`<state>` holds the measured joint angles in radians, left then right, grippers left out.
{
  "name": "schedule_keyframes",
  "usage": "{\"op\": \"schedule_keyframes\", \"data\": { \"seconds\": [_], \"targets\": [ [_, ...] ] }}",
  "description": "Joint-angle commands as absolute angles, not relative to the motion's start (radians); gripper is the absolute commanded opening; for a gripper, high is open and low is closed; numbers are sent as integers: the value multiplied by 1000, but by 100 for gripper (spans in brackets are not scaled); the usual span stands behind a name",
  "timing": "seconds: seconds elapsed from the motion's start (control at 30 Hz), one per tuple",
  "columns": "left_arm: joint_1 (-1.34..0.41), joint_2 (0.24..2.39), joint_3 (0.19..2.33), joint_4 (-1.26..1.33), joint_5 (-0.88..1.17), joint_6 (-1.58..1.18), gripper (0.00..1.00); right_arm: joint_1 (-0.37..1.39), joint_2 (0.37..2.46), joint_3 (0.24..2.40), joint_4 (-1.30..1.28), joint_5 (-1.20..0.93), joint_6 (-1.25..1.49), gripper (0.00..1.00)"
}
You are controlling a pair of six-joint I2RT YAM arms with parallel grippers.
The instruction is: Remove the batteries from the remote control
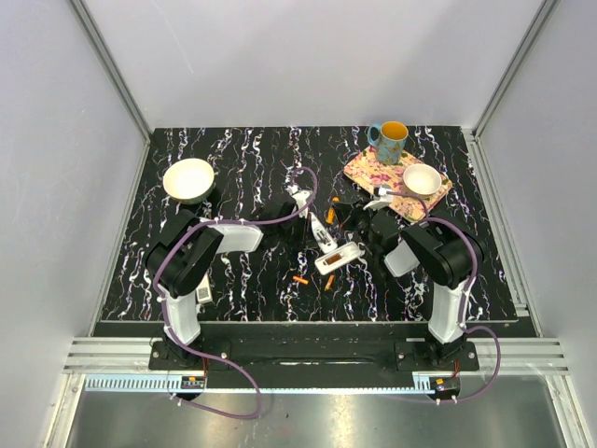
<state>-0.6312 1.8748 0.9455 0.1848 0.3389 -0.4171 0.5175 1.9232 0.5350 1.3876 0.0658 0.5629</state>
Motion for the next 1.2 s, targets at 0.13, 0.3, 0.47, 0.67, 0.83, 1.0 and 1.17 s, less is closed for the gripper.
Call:
{"op": "schedule_keyframes", "data": {
  "seconds": [0.13,0.3,0.47,0.67,0.83,1.0,1.17],
  "targets": [
    [-623,1922,946,101,307,-397,0,535,1979,543,1540,37,690,0],
    [-621,1913,943,97,301,-394,0,535,1951,529,1534,49,664,0],
    [-614,1876,931,95,282,-385,1,535,1925,531,1532,43,644,0],
    [-604,1732,884,135,276,-383,31,535,1840,555,1481,17,606,0],
    [-601,1553,824,134,230,-380,54,535,1721,543,1419,18,552,0],
    [-601,1357,752,75,109,-382,71,535,1533,514,1309,17,506,0],
    [-603,1175,709,-110,-107,-426,77,535,1298,469,1123,29,443,0]
  ]
}}
